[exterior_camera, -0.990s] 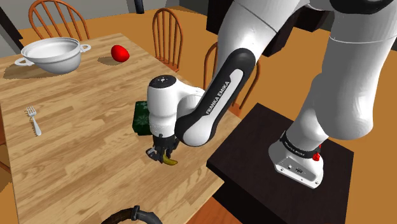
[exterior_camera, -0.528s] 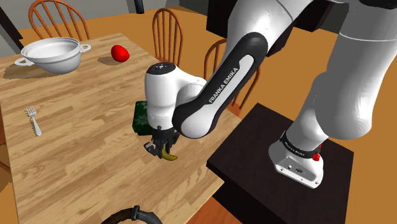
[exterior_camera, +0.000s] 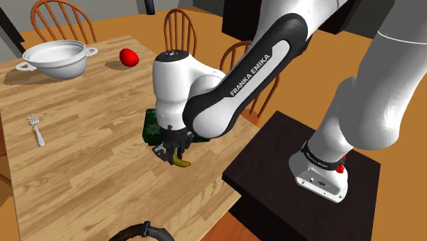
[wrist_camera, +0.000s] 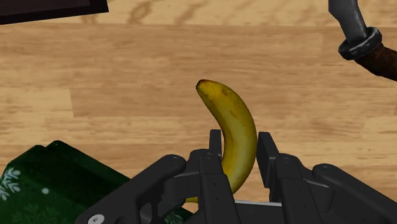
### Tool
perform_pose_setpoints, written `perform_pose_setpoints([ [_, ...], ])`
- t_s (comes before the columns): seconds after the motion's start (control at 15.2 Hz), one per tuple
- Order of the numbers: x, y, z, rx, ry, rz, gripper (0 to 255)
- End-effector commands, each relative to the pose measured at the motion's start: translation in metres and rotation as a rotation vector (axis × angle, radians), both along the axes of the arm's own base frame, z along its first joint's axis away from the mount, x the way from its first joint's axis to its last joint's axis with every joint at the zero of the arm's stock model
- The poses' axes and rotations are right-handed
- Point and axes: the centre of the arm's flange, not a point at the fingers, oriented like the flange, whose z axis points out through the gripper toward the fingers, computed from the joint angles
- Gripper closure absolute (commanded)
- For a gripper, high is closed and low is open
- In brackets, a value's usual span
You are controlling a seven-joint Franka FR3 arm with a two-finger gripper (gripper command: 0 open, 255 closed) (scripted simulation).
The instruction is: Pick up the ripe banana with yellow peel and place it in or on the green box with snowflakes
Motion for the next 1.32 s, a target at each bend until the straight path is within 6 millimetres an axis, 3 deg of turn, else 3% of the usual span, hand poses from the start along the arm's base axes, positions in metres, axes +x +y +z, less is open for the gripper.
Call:
perform_pose_setpoints([
  [0.0, 0.002, 0.000, 0.011, 0.000, 0.000, 0.000, 255],
  [0.13, 0.002, 0.000, 0.017, 0.000, 0.000, 0.000, 255],
  [1.25, 0.174, -0.143, 0.026, 0.000, 0.000, 0.000, 255],
])
